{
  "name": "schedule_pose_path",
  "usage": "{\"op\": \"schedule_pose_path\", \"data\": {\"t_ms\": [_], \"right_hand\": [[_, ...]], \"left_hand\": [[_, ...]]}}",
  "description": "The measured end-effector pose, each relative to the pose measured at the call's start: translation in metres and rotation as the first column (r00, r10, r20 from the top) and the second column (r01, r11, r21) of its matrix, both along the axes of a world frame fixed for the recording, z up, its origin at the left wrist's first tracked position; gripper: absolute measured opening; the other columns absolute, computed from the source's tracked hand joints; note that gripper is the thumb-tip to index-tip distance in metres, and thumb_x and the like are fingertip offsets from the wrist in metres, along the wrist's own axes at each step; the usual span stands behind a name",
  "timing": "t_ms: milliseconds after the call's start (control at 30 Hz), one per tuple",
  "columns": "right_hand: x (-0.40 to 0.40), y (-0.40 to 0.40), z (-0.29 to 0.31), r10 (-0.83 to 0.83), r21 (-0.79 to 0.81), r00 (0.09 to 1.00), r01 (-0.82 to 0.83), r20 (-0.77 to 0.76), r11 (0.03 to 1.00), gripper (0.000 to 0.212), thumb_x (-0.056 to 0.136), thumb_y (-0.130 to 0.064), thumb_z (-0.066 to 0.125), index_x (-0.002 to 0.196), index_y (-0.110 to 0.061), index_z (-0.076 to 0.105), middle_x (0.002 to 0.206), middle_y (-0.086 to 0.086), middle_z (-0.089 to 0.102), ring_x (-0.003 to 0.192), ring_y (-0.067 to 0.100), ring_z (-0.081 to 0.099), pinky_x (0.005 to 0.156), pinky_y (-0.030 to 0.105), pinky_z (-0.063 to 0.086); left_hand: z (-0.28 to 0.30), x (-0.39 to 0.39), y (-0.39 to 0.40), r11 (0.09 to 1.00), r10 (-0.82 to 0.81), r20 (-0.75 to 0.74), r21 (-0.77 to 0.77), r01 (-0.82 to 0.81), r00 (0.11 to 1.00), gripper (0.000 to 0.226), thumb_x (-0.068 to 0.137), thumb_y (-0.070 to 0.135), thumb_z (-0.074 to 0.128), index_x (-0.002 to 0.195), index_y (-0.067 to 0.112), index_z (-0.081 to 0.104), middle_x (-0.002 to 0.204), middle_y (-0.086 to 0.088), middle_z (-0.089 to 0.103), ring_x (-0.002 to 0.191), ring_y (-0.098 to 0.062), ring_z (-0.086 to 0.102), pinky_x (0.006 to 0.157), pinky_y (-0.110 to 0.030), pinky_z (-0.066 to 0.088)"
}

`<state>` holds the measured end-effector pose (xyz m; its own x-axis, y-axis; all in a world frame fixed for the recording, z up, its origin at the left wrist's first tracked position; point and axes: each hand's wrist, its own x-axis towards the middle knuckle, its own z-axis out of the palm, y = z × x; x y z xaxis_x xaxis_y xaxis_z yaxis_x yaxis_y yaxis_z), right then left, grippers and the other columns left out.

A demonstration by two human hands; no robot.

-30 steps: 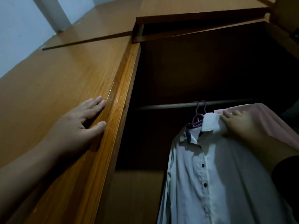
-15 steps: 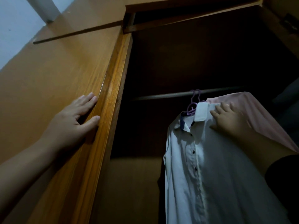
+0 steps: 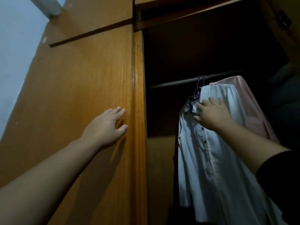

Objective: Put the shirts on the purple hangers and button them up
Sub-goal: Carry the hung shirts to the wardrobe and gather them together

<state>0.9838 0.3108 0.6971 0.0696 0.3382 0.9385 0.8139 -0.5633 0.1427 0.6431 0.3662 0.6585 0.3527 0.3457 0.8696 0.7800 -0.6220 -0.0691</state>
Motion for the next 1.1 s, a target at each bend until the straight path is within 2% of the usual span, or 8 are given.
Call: {"op": "schedule_pose_path", "data": {"t_ms": [233, 400, 567, 633, 833, 1100], "right_hand": [[-0.138, -0.032, -0.058, 0.303, -0.054, 0.953, -0.303, -0.011, 0.952, 0.062, 0.095, -0.053, 0.037, 0.148, -0.025, 0.024, 0.154, 0.005, 0.025, 0.144, 0.026, 0.015, 0.117, 0.047, 0.008], [-0.239, -0.040, -0.109, 0.496, -0.113, 0.867, -0.499, -0.048, 0.859, 0.060, 0.096, -0.052, 0.035, 0.149, -0.027, 0.019, 0.157, 0.002, 0.019, 0.146, 0.022, 0.010, 0.119, 0.045, 0.005], [-0.324, -0.013, -0.165, 0.609, -0.264, 0.779, -0.624, -0.146, 0.735, 0.062, 0.095, -0.056, 0.035, 0.149, -0.031, 0.018, 0.158, 0.001, 0.018, 0.146, 0.022, 0.010, 0.117, 0.045, 0.001], [-0.358, 0.000, -0.188, 0.660, -0.353, 0.728, -0.676, -0.184, 0.647, 0.062, 0.094, -0.057, 0.035, 0.149, -0.030, 0.019, 0.157, 0.001, 0.018, 0.146, 0.023, 0.011, 0.117, 0.046, 0.001], [-0.469, 0.013, -0.249, 0.804, -0.511, 0.509, -0.801, -0.308, 0.311, 0.061, 0.095, -0.054, 0.036, 0.148, -0.028, 0.023, 0.156, 0.002, 0.021, 0.144, 0.023, 0.014, 0.117, 0.046, 0.005], [-0.622, -0.025, -0.330, 0.894, -0.596, 0.164, -0.791, -0.418, -0.134, 0.061, 0.095, -0.052, 0.036, 0.148, -0.025, 0.024, 0.155, 0.002, 0.022, 0.143, 0.021, 0.015, 0.116, 0.044, 0.005]], "left_hand": [[-0.048, -0.069, -0.046, 0.992, 0.092, -0.054, -0.083, -0.097, 0.994, 0.064, 0.095, 0.048, 0.047, 0.151, 0.032, 0.019, 0.158, 0.009, 0.022, 0.144, -0.015, 0.023, 0.113, -0.035, 0.027], [-0.090, -0.129, -0.064, 0.954, 0.226, -0.101, -0.177, -0.241, 0.969, 0.065, 0.094, 0.050, 0.048, 0.151, 0.033, 0.021, 0.157, 0.008, 0.026, 0.141, -0.016, 0.031, 0.113, -0.036, 0.032], [-0.142, -0.201, -0.075, 0.872, 0.376, -0.149, -0.277, -0.403, 0.915, 0.064, 0.094, 0.051, 0.048, 0.150, 0.033, 0.024, 0.156, 0.008, 0.027, 0.139, -0.016, 0.035, 0.114, -0.034, 0.030], [-0.166, -0.231, -0.083, 0.822, 0.440, -0.171, -0.319, -0.472, 0.882, 0.063, 0.093, 0.051, 0.047, 0.150, 0.034, 0.026, 0.156, 0.009, 0.027, 0.136, -0.016, 0.039, 0.113, -0.032, 0.028], [-0.231, -0.327, -0.127, 0.604, 0.630, -0.275, -0.414, -0.681, 0.726, 0.060, 0.095, 0.050, 0.044, 0.150, 0.035, 0.025, 0.157, 0.010, 0.024, 0.141, -0.011, 0.027, 0.115, -0.028, 0.016], [-0.304, -0.431, -0.242, 0.297, 0.822, -0.288, -0.521, -0.800, 0.492, 0.060, 0.095, 0.051, 0.045, 0.150, 0.035, 0.026, 0.157, 0.012, 0.024, 0.141, -0.008, 0.026, 0.115, -0.027, 0.016]]}}
